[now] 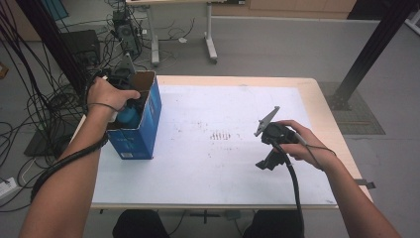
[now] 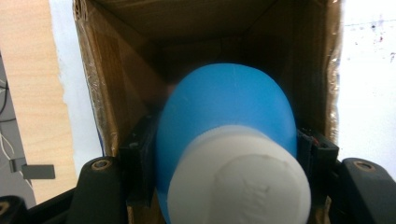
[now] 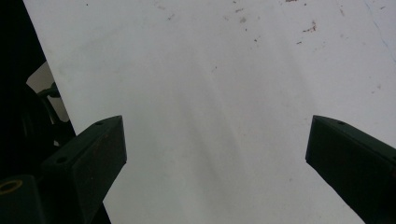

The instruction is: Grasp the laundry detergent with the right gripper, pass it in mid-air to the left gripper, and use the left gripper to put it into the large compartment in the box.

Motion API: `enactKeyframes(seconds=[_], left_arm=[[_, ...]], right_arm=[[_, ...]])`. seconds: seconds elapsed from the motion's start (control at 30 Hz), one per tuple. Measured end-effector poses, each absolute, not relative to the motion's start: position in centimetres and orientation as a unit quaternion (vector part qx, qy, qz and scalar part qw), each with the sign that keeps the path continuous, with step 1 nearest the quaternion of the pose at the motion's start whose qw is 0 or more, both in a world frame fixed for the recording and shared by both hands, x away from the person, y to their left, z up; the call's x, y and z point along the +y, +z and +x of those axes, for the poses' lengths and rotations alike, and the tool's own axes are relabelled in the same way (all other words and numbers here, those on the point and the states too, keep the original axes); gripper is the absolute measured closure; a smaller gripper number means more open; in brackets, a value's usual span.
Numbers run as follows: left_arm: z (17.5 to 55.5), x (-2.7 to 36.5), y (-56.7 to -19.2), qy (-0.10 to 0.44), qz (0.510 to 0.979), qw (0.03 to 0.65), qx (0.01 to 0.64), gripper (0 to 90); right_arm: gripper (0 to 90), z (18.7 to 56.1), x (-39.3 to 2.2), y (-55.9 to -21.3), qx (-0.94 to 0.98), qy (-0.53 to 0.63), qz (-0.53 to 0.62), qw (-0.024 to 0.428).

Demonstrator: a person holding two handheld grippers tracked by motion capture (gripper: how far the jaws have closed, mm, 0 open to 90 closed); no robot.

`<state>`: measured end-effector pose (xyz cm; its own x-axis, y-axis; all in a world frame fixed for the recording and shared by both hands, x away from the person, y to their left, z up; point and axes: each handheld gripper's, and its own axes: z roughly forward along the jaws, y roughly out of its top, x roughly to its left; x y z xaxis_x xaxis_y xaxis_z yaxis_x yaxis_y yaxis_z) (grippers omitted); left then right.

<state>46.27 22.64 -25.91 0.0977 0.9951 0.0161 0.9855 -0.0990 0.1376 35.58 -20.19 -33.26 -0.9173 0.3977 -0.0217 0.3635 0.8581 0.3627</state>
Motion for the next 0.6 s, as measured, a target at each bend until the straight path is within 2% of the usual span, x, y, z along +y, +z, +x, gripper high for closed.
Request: enactKeyframes(seconds=[0.6], left_arm=[[46.59,22.38,-26.62,0.053,0.738,0.037,0.672,37.3]], right_arm=[[5.0,35.39,-20.58,-33.42,0.962,0.183,0.196,0.046]])
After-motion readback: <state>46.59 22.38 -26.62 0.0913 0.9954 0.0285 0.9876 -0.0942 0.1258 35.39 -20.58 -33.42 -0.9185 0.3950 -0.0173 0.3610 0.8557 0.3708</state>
